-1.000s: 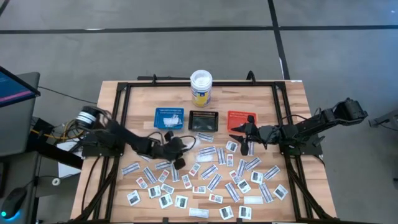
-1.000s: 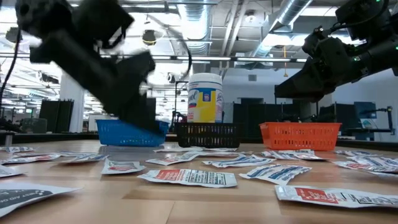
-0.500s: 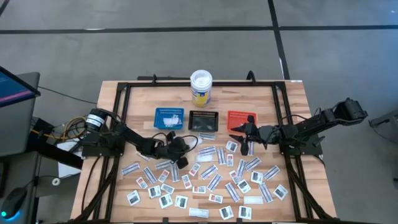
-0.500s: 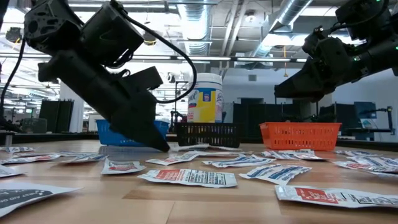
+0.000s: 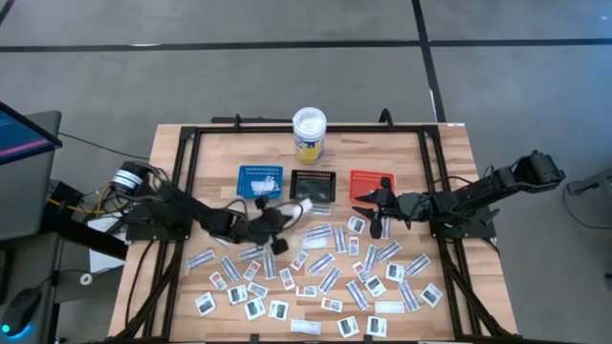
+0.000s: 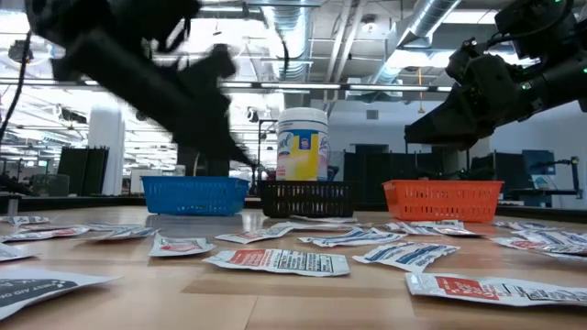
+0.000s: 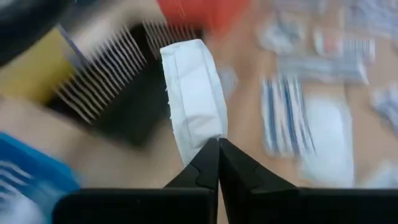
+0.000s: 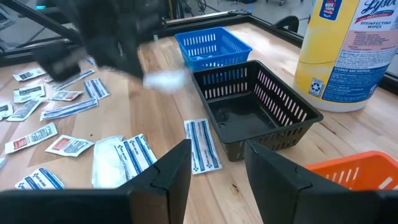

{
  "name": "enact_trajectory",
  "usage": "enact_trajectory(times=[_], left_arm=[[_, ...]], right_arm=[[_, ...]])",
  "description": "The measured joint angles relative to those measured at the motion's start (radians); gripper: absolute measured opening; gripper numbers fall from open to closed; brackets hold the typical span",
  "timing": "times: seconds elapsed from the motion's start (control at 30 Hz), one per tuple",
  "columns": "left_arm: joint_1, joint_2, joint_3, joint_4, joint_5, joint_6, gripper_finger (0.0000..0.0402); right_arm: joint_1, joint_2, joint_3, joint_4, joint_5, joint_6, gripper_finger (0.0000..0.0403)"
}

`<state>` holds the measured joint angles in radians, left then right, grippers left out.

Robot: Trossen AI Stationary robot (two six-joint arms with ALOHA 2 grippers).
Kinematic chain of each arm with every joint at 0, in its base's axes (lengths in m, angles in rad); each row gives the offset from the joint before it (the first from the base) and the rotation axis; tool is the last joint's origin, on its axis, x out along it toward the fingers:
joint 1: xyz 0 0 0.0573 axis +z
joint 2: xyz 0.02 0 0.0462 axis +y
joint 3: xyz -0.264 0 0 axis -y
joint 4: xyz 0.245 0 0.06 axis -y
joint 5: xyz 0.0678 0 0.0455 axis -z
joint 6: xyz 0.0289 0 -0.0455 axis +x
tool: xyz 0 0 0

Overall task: Pick & Place First Aid Supplies
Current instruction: Put the blue bandage into the blue bin

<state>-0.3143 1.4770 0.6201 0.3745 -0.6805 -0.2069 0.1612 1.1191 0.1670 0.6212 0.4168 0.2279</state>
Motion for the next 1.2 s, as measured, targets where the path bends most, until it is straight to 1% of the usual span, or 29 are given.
enact_trajectory(times=[0.1,0.2,0.27,0.37,0.43,0.5,0.6,0.73,0.8,0.9,0.97,1.03,1.13,1.2], left_arm=[[0.008,-0.086,-0.004,-0.039,-0.086,0.07,0.0006],[0.033,-0.176,-0.003,-0.114,-0.153,0.065,0.0007],[0.059,-0.217,-0.002,-0.219,-0.156,0.019,0.001],[0.118,-0.26,-0.002,-0.38,-0.159,-0.095,0.0018],[0.166,-0.263,-0.002,-0.479,-0.158,-0.155,0.0028],[0.211,-0.257,-0.003,-0.525,-0.159,-0.2,0.0042],[0.264,-0.248,-0.003,-0.524,-0.133,-0.255,0.0069],[0.301,-0.248,-0.002,-0.518,-0.05,-0.281,0.01],[0.291,-0.248,-0.002,-0.464,-0.011,-0.281,0.0106],[0.254,-0.248,-0.002,-0.315,0.045,-0.23,0.0108],[0.22,-0.248,-0.002,-0.208,0.089,-0.168,0.0108],[0.18,-0.248,-0.002,-0.129,0.128,-0.137,0.0108],[0.115,-0.237,-0.001,-0.059,0.141,-0.139,0.0108],[0.069,-0.209,0.0,-0.043,0.142,-0.141,0.0108]], right_arm=[[0.0,0.0,0.0,0.002,0.0,0.0,0.0143],[0.0,0.0,0.0,0.0,0.0,0.0,0.0143],[0.0,0.0,0.0,0.0,0.0,0.0,0.0143],[0.0,0.0,0.0,-0.001,0.0,0.0,0.0143],[0.0,0.0,0.0,0.0,0.0,0.0,0.0143],[0.0,0.0,0.0,0.0,0.0,0.0,0.0143],[0.0,0.0,0.0,0.002,0.0,0.0,0.0143],[0.0,0.0,0.0,0.011,-0.003,0.0,0.0143],[0.0,0.0,0.0,0.021,-0.033,0.0,0.0143],[0.0,0.008,0.016,0.023,-0.119,-0.002,0.0143],[0.008,0.043,0.042,0.026,-0.155,-0.021,0.0143],[0.023,0.098,0.079,0.03,-0.158,-0.048,0.0143],[0.046,0.226,0.161,0.048,-0.158,-0.111,0.0143],[0.058,0.311,0.218,0.041,-0.158,-0.16,0.0143]])
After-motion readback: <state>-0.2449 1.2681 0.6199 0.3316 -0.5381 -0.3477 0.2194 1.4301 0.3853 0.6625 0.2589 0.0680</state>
